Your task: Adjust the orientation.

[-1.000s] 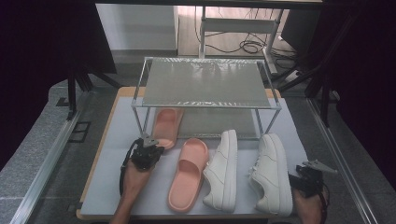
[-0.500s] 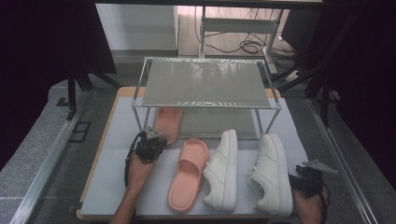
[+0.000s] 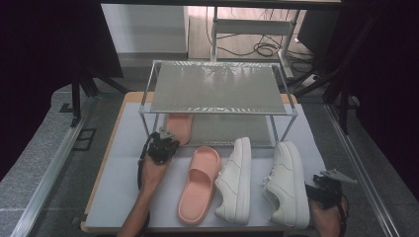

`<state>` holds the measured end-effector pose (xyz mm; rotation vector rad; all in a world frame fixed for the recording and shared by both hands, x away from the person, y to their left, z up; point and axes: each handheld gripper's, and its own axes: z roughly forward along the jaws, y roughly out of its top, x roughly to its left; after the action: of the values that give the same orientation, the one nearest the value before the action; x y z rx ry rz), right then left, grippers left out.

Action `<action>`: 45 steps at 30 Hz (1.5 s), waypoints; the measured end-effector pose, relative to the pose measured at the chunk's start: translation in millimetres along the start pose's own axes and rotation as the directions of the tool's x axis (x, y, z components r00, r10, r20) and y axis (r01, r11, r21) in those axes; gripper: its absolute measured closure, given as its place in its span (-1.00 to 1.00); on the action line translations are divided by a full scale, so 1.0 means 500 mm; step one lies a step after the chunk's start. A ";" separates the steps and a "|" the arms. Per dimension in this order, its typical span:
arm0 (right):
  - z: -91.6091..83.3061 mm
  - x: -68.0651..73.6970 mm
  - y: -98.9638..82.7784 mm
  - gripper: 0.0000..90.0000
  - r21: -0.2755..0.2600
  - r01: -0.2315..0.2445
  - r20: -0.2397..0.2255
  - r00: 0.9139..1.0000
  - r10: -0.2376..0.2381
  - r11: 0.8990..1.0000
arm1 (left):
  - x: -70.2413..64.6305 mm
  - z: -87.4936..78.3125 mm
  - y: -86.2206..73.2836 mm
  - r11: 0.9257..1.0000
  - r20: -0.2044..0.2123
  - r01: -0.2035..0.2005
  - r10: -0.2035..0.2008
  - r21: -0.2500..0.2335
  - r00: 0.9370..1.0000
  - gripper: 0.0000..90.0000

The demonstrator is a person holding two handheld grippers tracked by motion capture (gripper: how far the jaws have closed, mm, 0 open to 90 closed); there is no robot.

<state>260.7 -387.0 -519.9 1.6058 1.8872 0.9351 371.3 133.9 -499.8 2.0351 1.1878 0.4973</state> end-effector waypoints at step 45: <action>0.000 0.000 0.000 -0.31 0.000 -0.002 0.000 1.000 0.002 1.000 | -0.041 -0.108 -0.052 0.995 0.073 -0.074 0.079 -0.068 0.994 0.56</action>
<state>260.7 -386.7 -519.8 1.6082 1.8858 0.9361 311.5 145.4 -482.3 2.0315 1.0393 0.4855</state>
